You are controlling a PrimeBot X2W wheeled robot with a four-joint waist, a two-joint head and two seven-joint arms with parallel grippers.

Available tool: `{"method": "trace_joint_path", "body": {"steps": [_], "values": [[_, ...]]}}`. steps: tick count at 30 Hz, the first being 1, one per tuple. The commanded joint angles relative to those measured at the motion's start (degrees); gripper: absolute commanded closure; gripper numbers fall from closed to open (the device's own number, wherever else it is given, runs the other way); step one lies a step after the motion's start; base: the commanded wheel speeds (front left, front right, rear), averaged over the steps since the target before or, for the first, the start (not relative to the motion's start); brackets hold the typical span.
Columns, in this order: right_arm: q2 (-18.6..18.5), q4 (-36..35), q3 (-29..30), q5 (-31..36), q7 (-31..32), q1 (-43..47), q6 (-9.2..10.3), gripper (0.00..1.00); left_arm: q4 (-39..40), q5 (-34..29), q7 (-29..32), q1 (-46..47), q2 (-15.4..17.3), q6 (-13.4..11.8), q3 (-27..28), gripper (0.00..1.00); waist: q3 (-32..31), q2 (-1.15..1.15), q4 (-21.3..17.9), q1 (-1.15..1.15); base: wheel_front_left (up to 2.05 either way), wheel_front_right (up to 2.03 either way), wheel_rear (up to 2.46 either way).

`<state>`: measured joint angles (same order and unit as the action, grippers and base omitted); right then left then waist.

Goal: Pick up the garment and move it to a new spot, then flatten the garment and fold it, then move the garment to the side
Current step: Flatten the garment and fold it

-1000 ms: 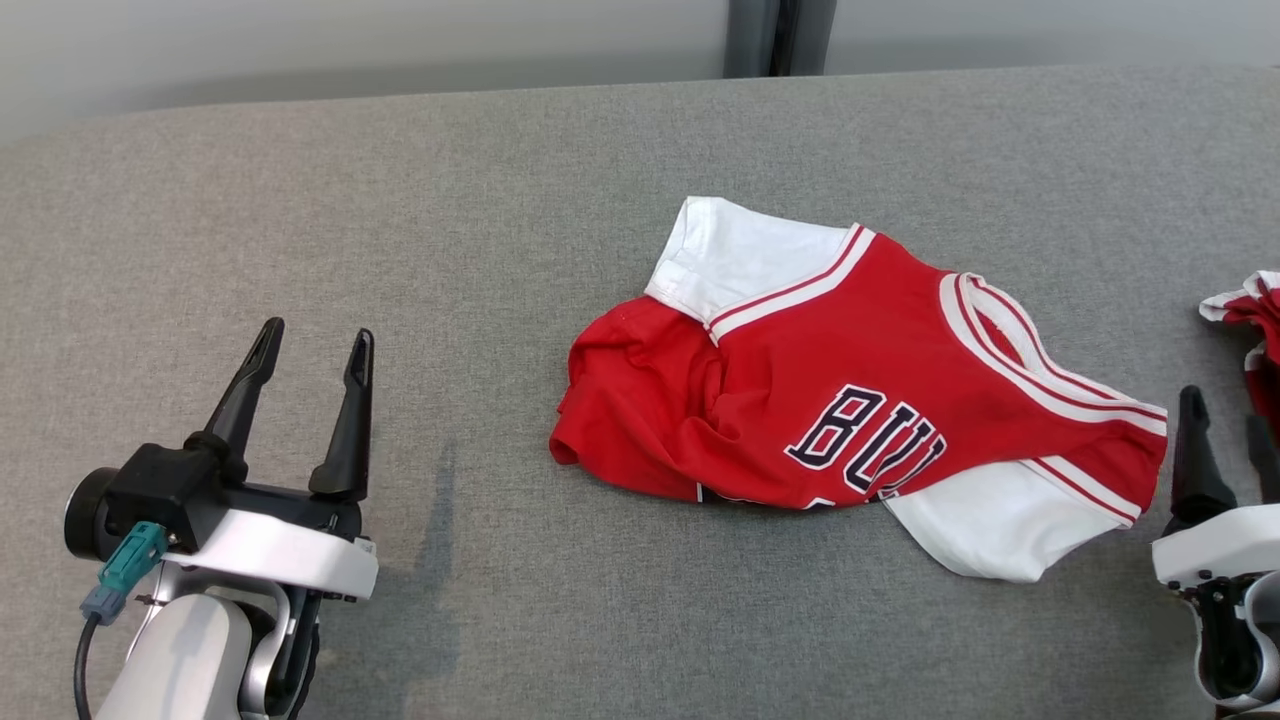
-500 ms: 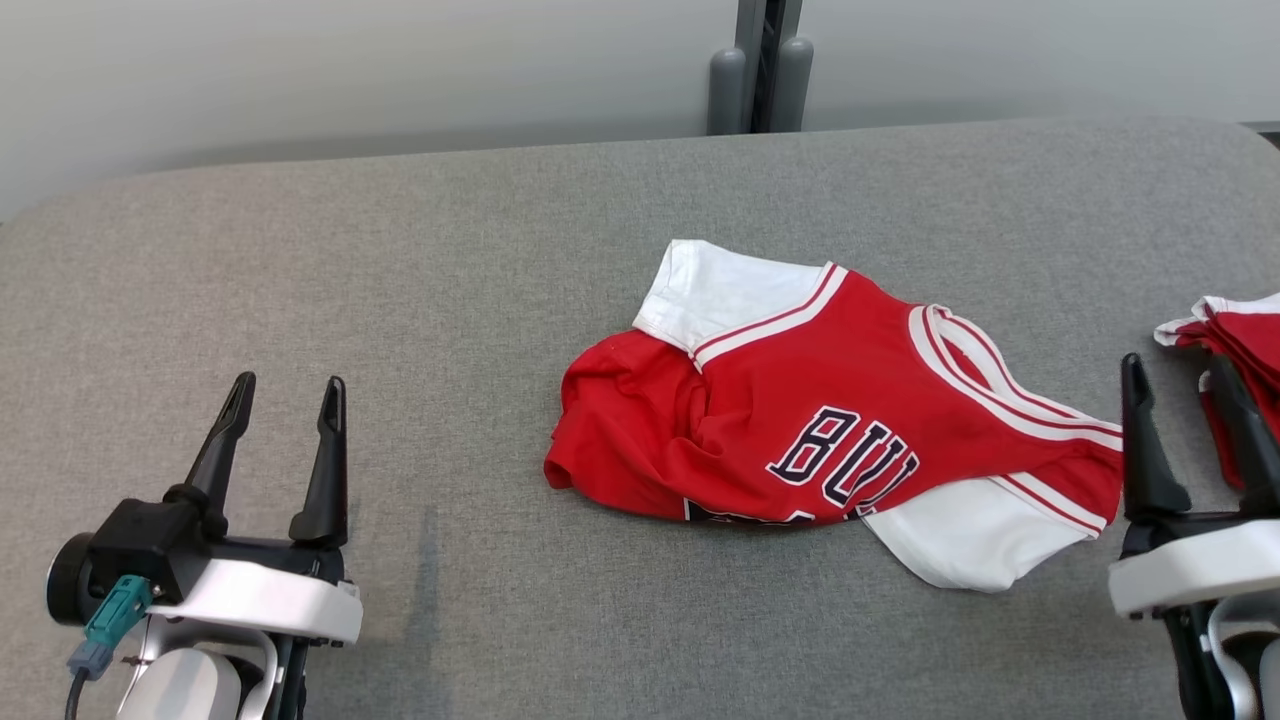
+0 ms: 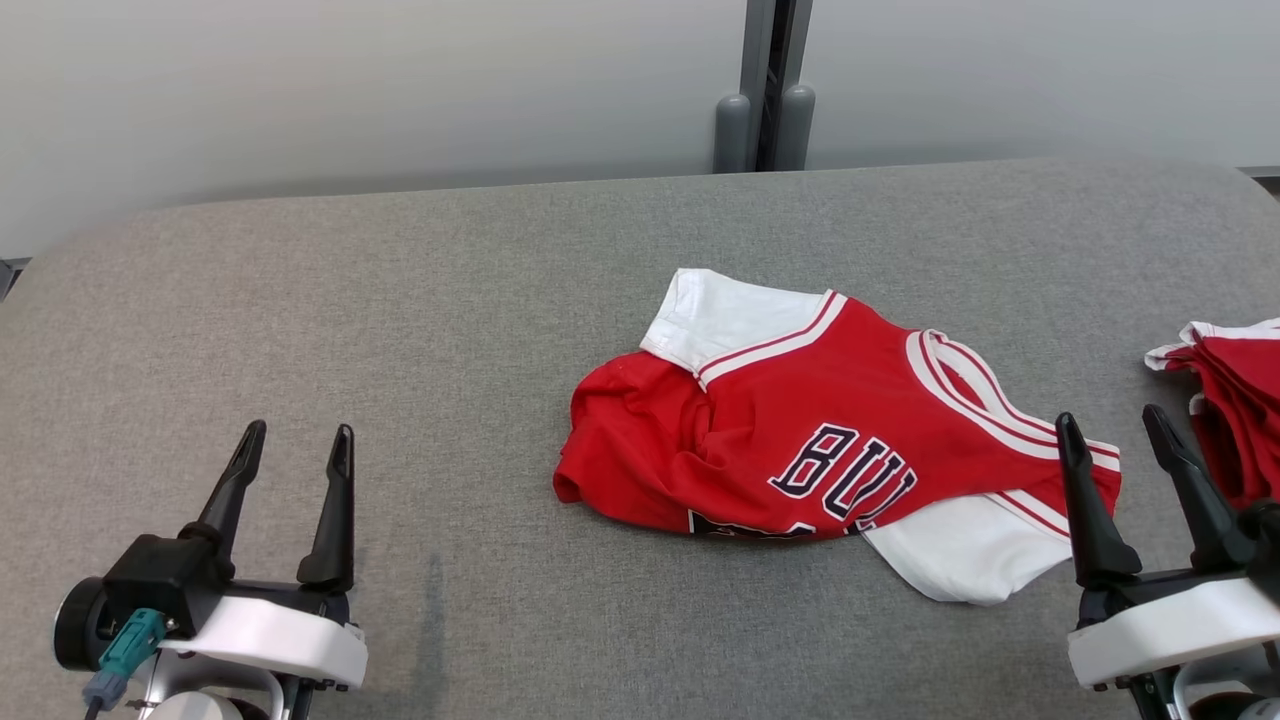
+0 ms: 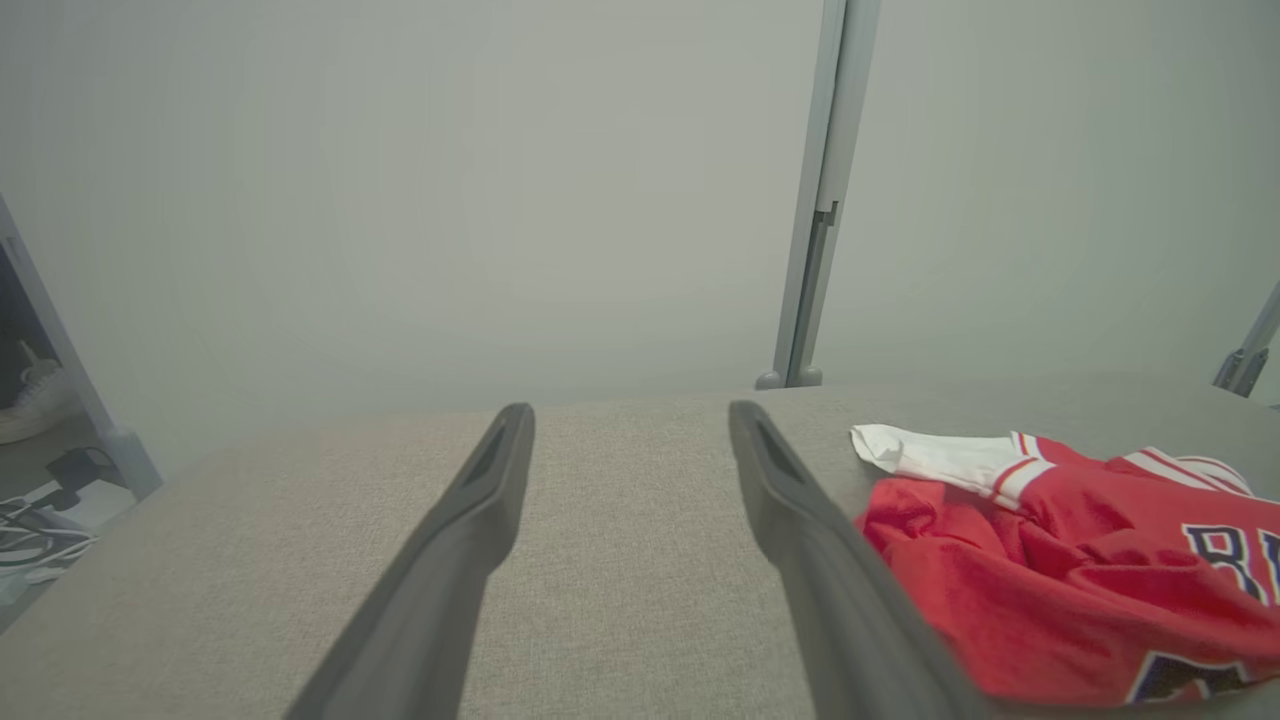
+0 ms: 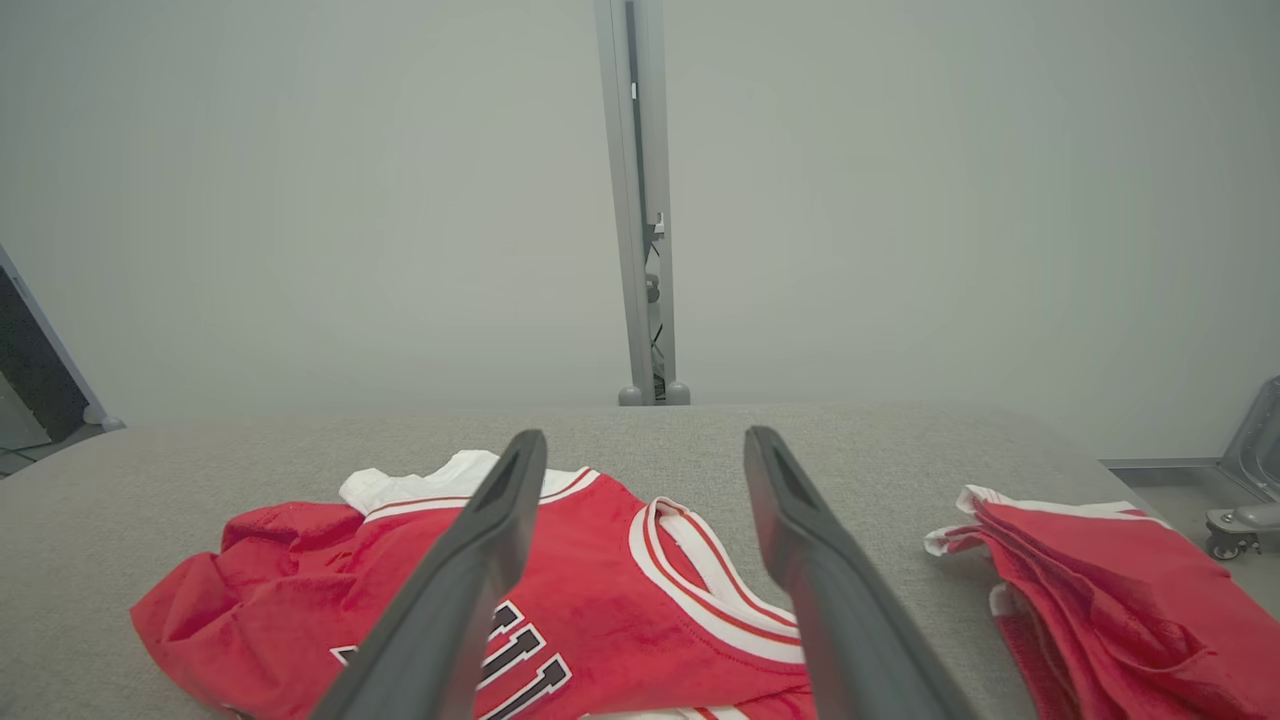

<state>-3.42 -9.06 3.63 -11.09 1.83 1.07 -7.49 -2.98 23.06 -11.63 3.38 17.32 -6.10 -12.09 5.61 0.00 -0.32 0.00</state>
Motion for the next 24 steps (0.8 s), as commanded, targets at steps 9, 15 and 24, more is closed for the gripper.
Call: {"method": "trace_joint_path", "body": {"steps": [9,15,24], "values": [[0.24,-0.75,-0.27,-1.07,0.44,-0.24,0.0,0.0,0.23,-0.24,2.72,2.5,0.39,1.67,-2.82,0.0,1.49,0.0,-0.43,0.0,0.0,0.0,0.0],[0.32,-0.35,-1.35,-1.58,-0.02,-1.66,0.0,0.0,-3.77,2.39,10.49,7.0,-0.72,6.76,-7.67,0.0,3.7,0.0,-2.31,0.0,0.0,0.0,0.0],[0.39,1.61,-2.66,-2.91,-1.62,-3.49,0.0,0.0,-11.94,5.98,18.99,12.82,-1.83,11.56,-12.51,0.0,7.0,0.0,-6.1,0.0,0.0,0.0,0.0]]}}
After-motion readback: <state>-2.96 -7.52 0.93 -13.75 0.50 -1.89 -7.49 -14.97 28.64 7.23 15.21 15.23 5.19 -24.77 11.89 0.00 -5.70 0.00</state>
